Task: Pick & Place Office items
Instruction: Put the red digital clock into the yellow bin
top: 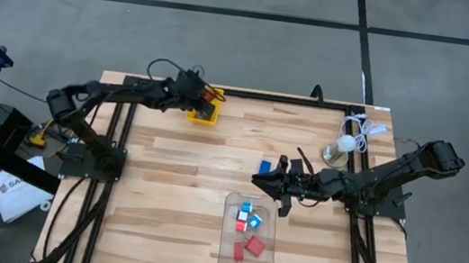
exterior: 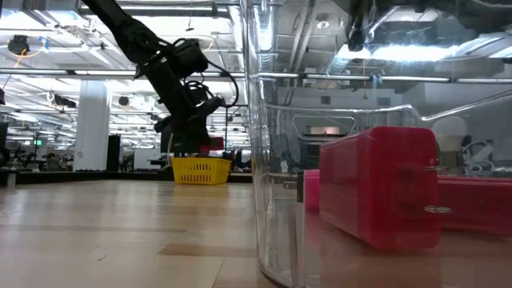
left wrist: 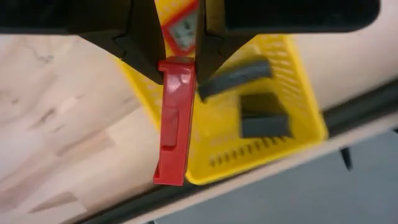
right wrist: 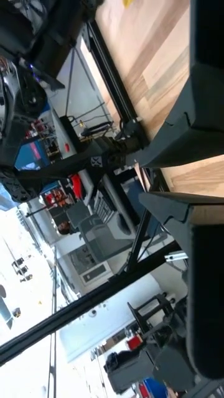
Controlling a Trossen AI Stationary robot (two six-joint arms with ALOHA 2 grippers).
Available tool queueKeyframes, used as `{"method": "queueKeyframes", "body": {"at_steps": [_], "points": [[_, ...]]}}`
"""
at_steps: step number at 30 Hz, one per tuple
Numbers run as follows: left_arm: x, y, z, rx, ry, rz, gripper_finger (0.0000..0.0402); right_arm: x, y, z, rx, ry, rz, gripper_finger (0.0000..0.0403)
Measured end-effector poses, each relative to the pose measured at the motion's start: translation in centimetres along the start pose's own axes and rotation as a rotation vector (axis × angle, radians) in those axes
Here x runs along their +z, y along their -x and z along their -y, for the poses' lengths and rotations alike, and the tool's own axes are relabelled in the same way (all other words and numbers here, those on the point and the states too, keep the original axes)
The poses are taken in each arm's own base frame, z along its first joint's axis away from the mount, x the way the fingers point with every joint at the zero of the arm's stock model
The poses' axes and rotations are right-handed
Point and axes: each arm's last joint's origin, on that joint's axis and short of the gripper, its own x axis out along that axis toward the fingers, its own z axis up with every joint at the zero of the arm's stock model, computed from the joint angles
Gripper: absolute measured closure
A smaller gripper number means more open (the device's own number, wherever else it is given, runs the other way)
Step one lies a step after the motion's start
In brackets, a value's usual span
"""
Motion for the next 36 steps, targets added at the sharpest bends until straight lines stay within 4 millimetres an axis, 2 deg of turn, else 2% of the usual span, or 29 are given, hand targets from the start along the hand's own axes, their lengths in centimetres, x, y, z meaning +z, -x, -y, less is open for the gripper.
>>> {"method": "queueKeyframes", "body": {"at_steps": [6,16,29,36], "points": [[-0.5,0.2,1.0,0.01,0.096,0.002,0.0344,-0.1,0.1,-0.3,0.004,0.003,-0.002,0.0335],[-1.0,-0.1,1.5,0.03,0.248,-0.004,0.0344,-0.3,0.3,-0.8,0.01,-0.002,0.002,0.0336],[-1.8,-4.2,1.2,-0.006,0.337,-0.024,0.0343,-0.3,0.4,-0.9,0.014,0.0,0.001,0.0336],[-1.5,-4.2,1.3,-0.027,0.299,0.004,0.0286,-0.4,0.4,-0.9,0.011,0.002,-0.003,0.0336]]}}
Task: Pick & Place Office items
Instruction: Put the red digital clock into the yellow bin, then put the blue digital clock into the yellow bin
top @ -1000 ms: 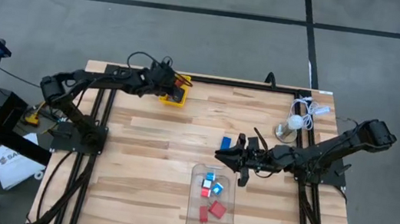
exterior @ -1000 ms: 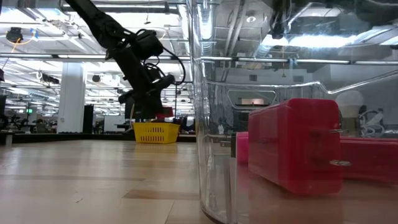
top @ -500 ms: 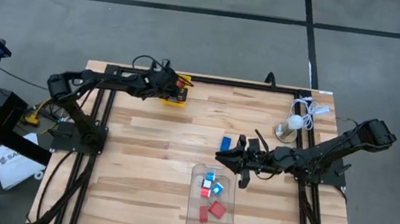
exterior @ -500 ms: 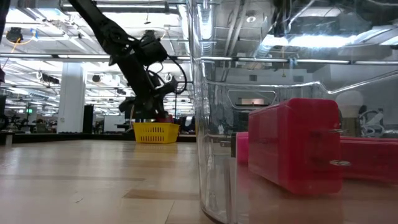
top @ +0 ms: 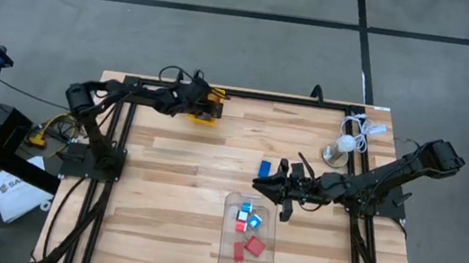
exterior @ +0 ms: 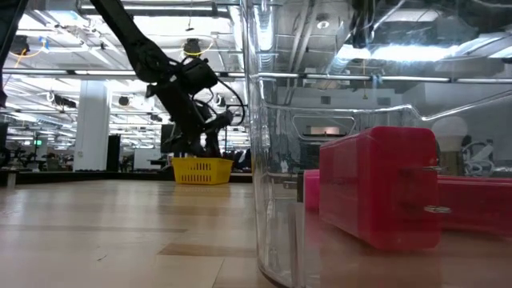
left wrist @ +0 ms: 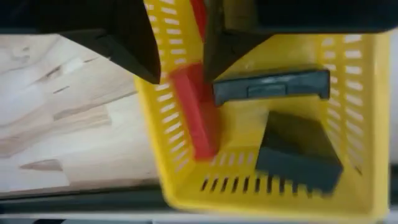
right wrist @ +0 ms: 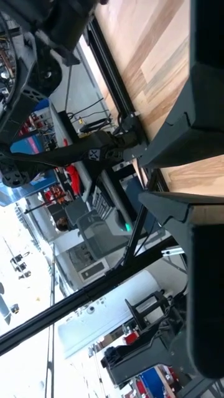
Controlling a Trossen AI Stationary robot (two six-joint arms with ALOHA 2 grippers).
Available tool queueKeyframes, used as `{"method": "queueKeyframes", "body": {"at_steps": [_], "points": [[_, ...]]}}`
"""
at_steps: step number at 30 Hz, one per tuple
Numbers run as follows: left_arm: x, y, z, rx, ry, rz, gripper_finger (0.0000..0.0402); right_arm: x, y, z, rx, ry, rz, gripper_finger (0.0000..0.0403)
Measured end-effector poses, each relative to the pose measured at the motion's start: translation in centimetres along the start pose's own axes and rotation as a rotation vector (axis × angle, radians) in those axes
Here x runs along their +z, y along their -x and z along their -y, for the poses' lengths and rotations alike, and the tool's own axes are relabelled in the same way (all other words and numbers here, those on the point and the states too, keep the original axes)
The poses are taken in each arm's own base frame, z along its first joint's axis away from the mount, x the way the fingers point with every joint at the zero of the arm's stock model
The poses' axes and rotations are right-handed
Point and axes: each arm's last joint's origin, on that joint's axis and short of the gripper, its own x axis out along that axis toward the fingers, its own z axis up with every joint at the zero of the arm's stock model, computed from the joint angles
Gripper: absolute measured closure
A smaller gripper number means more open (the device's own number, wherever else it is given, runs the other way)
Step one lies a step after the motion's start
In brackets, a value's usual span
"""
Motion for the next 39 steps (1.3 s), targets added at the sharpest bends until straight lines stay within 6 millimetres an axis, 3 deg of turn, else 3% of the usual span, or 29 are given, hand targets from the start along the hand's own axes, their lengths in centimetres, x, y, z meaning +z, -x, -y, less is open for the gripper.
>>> {"method": "queueKeyframes", "body": {"at_steps": [5,10,14,18,21,26,30,34,36,39], "points": [[1.3,1.9,1.1,-0.075,-0.064,0.093,0.0251,-0.2,0.0,0.1,-0.018,0.009,-0.019,0.0336],[1.8,6.4,3.1,-0.187,-0.234,0.173,0.0234,-1.3,0.2,0.9,-0.117,0.041,-0.094,0.0336],[-0.6,10.2,4.5,-0.324,-0.437,0.135,0.0233,-2.3,0.4,1.5,-0.177,0.055,-0.188,0.0336],[-4.3,13.4,4.4,-0.408,-0.583,0.086,0.0236,-2.3,1.0,1.5,-0.208,0.089,-0.223,0.0336],[-7.1,15.1,4.0,-0.462,-0.647,0.078,0.0237,-1.8,1.9,2.3,-0.341,0.158,-0.301,0.0336],[-9.8,16.6,3.7,-0.446,-0.683,0.147,0.0227,1.9,2.9,4.9,-0.617,0.114,-0.386,0.0326],[-10.5,17.4,4.7,-0.55,-0.727,0.256,0.0215,5.2,2.1,5.7,-0.599,0.155,-0.535,0.029],[-9.6,18.3,5.9,-0.656,-0.698,0.407,0.0203,7.9,0.5,6.2,-0.629,0.292,-0.707,0.0233],[-8.6,18.7,6.0,-0.653,-0.634,0.486,0.0198,9.6,-0.6,6.7,-0.715,0.195,-0.716,0.0199],[-7.4,18.7,5.6,-0.576,-0.465,0.545,0.0195,11.2,-2.1,8.3,-0.932,-0.094,-0.69,0.0152]]}}
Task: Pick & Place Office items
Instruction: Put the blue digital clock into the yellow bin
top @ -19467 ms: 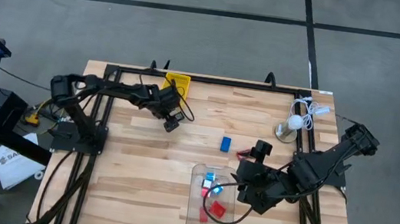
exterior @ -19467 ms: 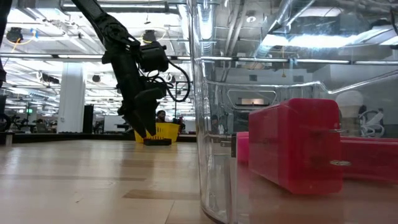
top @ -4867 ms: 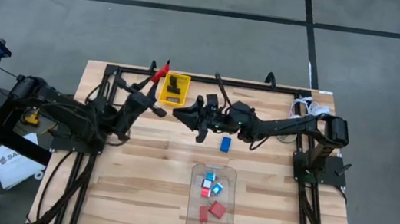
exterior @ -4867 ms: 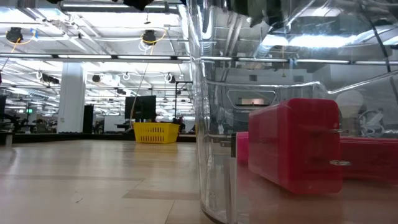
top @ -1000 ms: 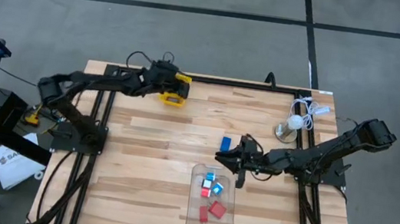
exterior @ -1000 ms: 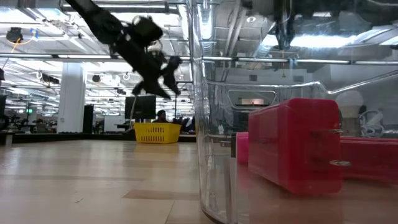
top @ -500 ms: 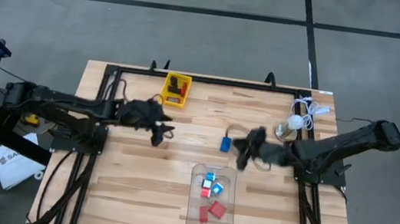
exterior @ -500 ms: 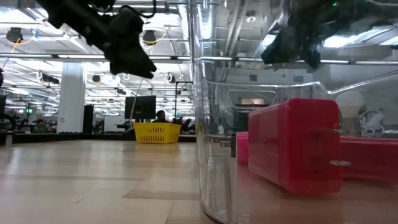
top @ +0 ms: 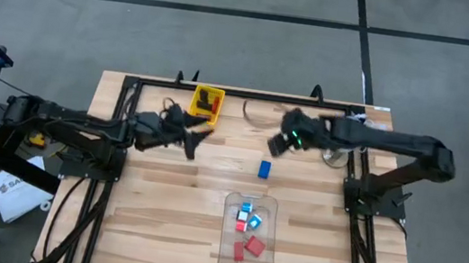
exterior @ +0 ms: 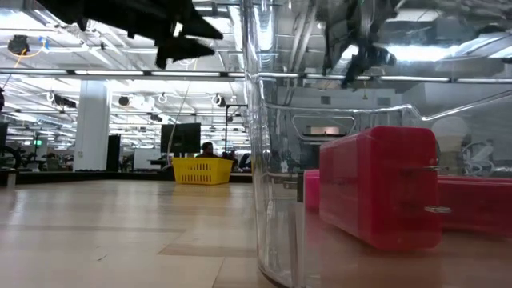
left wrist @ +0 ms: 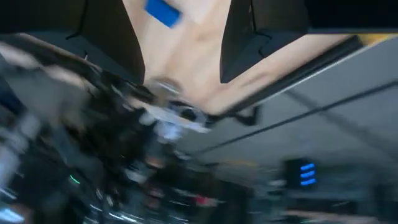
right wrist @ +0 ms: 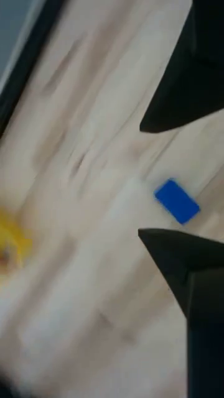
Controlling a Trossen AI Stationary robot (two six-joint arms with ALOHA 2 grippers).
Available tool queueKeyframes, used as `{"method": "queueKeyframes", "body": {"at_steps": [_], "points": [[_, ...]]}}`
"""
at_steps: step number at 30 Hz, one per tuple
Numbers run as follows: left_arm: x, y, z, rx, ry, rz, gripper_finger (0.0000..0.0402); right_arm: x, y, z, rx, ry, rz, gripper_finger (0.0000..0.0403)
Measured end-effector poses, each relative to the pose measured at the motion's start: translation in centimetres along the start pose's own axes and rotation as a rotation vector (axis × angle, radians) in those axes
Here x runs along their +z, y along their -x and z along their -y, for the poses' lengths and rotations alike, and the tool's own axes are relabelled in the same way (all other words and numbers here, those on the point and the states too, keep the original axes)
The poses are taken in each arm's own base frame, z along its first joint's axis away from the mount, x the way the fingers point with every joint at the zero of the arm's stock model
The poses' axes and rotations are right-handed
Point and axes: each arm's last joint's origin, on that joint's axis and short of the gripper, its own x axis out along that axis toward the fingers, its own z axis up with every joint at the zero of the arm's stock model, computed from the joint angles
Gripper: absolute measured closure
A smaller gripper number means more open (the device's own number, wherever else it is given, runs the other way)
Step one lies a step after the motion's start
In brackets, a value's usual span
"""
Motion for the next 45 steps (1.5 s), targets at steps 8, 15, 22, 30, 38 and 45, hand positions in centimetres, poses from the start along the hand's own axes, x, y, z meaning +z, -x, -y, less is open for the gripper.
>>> {"method": "queueKeyframes", "body": {"at_steps": [8,15,22,30,38,45], "points": [[0.6,0.4,-1.4,0.1,0.126,0.019,0.0207,1.9,-5.8,-0.2,-0.156,-0.234,-0.295,0.0106],[0.8,1.2,-2.0,0.1,0.106,0.039,0.0213,-0.2,-10.2,-1.0,-0.206,-0.434,-0.605,0.0105],[2.2,2.8,-2.3,0.061,0.078,0.072,0.0215,-0.5,-11.1,-2.0,-0.202,-0.514,-0.566,0.0105],[2.9,3.5,-2.4,0.051,0.071,0.108,0.0215,0.1,-11.4,-2.4,-0.163,-0.557,-0.49,0.0105],[2.9,3.5,-2.4,0.05,0.071,0.114,0.0215,-0.8,-12.4,-2.8,-0.18,-0.595,-0.473,0.0105],[2.8,3.5,-2.3,0.039,0.069,0.105,0.0215,-1.6,-14.5,-2.8,-0.227,-0.574,-0.514,0.0105]]}}
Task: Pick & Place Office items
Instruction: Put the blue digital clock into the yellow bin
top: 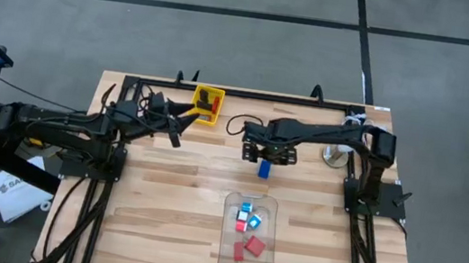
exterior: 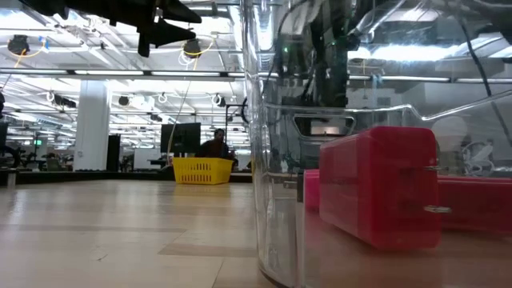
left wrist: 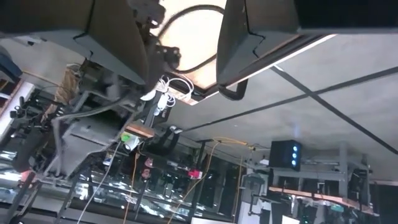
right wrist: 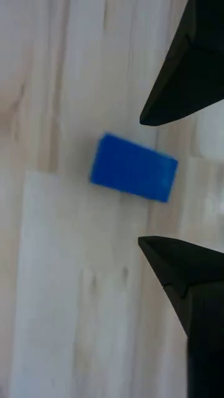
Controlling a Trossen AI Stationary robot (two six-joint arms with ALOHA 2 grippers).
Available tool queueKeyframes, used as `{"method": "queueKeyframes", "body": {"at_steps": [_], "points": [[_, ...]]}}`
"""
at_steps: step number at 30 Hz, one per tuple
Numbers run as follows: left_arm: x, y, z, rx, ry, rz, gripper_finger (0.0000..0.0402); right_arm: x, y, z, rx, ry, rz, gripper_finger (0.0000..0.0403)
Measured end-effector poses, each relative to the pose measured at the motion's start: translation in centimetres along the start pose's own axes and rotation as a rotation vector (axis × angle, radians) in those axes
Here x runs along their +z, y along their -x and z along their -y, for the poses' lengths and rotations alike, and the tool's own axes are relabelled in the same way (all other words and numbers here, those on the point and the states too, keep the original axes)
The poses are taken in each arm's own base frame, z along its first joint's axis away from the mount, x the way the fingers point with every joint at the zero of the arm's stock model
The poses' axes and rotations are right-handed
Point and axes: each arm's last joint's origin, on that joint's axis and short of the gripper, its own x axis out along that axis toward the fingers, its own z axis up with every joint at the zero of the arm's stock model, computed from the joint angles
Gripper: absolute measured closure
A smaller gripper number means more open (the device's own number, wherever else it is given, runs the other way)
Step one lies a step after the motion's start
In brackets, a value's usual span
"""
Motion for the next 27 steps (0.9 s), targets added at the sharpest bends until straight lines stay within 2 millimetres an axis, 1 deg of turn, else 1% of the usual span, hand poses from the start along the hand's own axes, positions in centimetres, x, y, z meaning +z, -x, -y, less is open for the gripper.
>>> {"method": "queueKeyframes", "body": {"at_steps": [6,10,17,23,27], "points": [[0.0,0.0,0.0,-0.005,-0.001,-0.002,0.0215,0.1,-1.8,0.4,-0.102,0.018,-0.039,0.0105],[0.0,0.0,0.0,-0.004,-0.001,-0.003,0.0215,0.2,-2.0,0.3,-0.098,0.027,-0.052,0.0105],[0.0,0.0,0.1,-0.023,-0.001,-0.008,0.0215,0.1,-2.7,0.8,-0.119,0.018,-0.057,0.0105],[0.0,0.0,0.1,-0.023,-0.001,-0.009,0.0215,0.1,-3.7,0.9,-0.071,0.015,-0.047,0.0105],[0.0,0.0,0.1,-0.023,-0.001,-0.009,0.0215,0.1,-3.7,0.9,-0.073,0.016,-0.05,0.0105]]}}
